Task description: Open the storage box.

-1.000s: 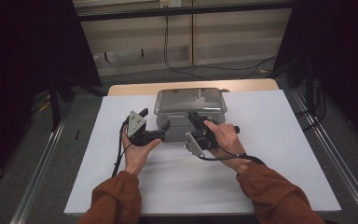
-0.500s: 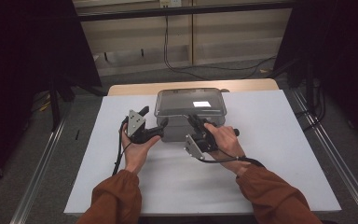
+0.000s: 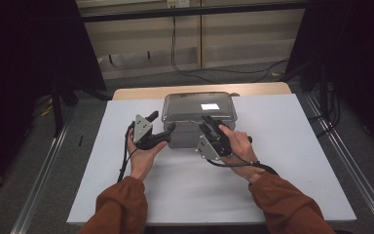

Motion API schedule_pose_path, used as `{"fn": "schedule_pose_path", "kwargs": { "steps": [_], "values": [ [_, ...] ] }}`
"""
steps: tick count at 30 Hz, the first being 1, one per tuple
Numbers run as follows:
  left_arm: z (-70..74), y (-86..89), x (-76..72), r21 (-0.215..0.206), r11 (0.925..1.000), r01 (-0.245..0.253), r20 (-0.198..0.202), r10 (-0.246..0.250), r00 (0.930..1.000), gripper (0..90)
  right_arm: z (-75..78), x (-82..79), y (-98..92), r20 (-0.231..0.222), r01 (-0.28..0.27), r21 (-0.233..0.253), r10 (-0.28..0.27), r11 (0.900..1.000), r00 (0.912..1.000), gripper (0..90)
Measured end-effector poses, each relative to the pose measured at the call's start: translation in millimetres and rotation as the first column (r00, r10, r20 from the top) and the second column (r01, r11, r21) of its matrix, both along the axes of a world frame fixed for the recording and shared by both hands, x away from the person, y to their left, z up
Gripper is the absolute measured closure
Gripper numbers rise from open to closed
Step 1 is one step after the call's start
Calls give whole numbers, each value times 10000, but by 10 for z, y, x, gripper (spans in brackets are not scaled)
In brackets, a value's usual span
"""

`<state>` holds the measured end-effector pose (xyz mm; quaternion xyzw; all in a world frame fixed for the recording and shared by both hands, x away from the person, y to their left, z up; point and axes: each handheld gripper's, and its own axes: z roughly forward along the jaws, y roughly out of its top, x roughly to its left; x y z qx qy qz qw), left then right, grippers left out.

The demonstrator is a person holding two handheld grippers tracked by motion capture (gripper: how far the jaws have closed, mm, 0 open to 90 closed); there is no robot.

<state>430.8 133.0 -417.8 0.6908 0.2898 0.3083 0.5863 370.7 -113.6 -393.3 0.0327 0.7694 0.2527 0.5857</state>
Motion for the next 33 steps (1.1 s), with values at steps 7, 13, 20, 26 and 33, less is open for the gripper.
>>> {"fn": "schedule_pose_path", "kwargs": {
  "steps": [7,13,20,26,33],
  "values": [
    [23,-9,0,6,10000,85,2,-85,10000,291,6,39,-237,-1215,429,1880,-201,9812,9924,359],
    [31,-20,-18,99,9999,24,31,-24,10000,286,4,69,-447,-2340,789,2879,-98,9544,9722,237],
    [33,-22,-20,33,10000,80,15,-80,10000,295,-3,157,-656,-3461,1405,4696,353,8716,9375,139],
    [21,-40,-15,14,9999,101,48,-101,9999,320,-45,222,-755,-3759,1776,4989,271,8482,9263,116],
    [47,-36,-3,-38,10000,81,77,-81,9999,325,-1,256,-805,-3641,1647,5622,638,8104,9292,208]
  ]
}}
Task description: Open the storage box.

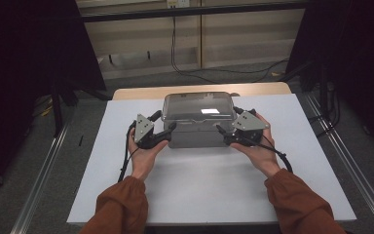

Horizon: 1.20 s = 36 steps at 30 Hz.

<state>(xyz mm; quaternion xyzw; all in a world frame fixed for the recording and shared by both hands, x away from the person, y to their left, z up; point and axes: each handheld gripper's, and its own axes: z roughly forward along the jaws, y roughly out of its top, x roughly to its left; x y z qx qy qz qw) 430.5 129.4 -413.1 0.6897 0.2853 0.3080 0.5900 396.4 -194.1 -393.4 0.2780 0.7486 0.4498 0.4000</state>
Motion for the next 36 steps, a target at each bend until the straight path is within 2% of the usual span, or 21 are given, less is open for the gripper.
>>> {"fn": "schedule_pose_path", "kwargs": {
  "steps": [1,3,6,8,9,10,13,15,18,24,36],
  "values": [
    [5,1,1,9,10000,11,-14,-11,10000,327,17,7,-13,85,-6,167,4,9999,10000,220],
    [17,-7,7,-10,10000,5,33,-5,10000,332,30,13,-27,240,-28,103,26,9999,9997,267],
    [25,-15,20,55,10000,22,79,-23,10000,338,36,22,-41,341,-67,258,59,9996,9994,312],
    [34,-11,30,14,10000,39,118,-39,9999,344,44,33,-53,388,-65,349,52,9994,9992,322],
    [47,0,38,130,9999,26,168,-29,9999,352,47,40,-56,409,-26,396,10,9992,9992,321],
    [61,10,51,100,9999,7,227,-10,9997,362,53,50,-64,442,20,385,-37,9993,9990,325],
    [87,31,77,-63,10000,-77,203,78,9998,367,74,78,-75,393,-52,749,22,9972,9992,347],
    [101,34,89,-120,9999,-93,212,95,9997,367,92,88,-77,433,-122,701,91,9975,9990,365],
    [128,29,106,-185,9998,-118,327,124,9994,376,110,107,-85,408,-233,933,196,9954,9990,390],
    [173,7,136,81,10000,11,524,-16,9986,399,133,143,-106,414,-326,1285,275,9912,9988,398],
    [211,-2,199,-218,9998,12,578,1,9983,407,194,221,-132,300,-486,1767,440,9831,9986,408]
  ]
}}
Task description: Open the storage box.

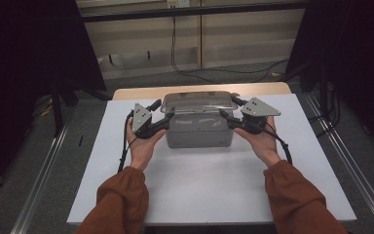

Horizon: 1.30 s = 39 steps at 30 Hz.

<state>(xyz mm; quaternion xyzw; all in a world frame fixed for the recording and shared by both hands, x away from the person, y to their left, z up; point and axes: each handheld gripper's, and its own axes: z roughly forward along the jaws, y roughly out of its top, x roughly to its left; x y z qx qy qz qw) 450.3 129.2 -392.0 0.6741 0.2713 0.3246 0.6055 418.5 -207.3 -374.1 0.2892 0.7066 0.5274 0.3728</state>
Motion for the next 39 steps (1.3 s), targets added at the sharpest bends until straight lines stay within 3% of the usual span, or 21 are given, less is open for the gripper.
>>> {"fn": "schedule_pose_path", "kwargs": {
  "steps": [12,26,31,36,39],
  "values": [
    [28,-28,75,-2,10000,94,-74,-94,9999,427,26,66,-85,-55,-54,447,57,9990,10000,446],
    [102,-21,152,25,9999,155,164,-156,9997,485,105,154,-103,28,-183,861,182,9961,9998,475],
    [106,-19,188,195,9998,108,176,-112,9998,496,129,188,-104,-112,-293,866,303,9958,9995,479],
    [115,-31,224,34,10000,74,116,-74,9999,488,148,211,-104,-124,-323,897,335,9955,9994,490],
    [128,-33,246,227,9997,13,150,-16,9999,484,154,223,-105,-106,-309,922,320,9953,9994,492]
  ]
}}
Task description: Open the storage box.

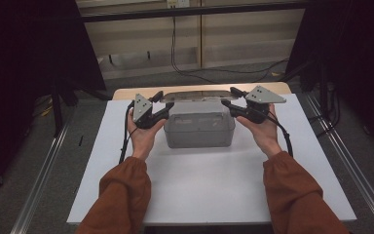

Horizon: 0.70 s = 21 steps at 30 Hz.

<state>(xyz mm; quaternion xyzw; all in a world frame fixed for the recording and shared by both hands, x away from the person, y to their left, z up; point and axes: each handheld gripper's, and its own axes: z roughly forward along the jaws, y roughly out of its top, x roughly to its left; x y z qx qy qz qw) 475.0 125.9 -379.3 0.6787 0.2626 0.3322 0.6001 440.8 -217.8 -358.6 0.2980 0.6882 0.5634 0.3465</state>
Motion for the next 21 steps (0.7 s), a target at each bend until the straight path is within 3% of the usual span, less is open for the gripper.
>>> {"fn": "schedule_pose_path", "kwargs": {
  "steps": [11,21],
  "values": [
    [11,17,87,-157,9997,-196,-109,195,9998,481,17,50,-21,142,119,-29,-118,9999,9998,540],
    [24,6,156,42,9997,-233,-44,234,9997,566,7,125,-54,239,336,-32,-335,9994,9992,585]
  ]
}}
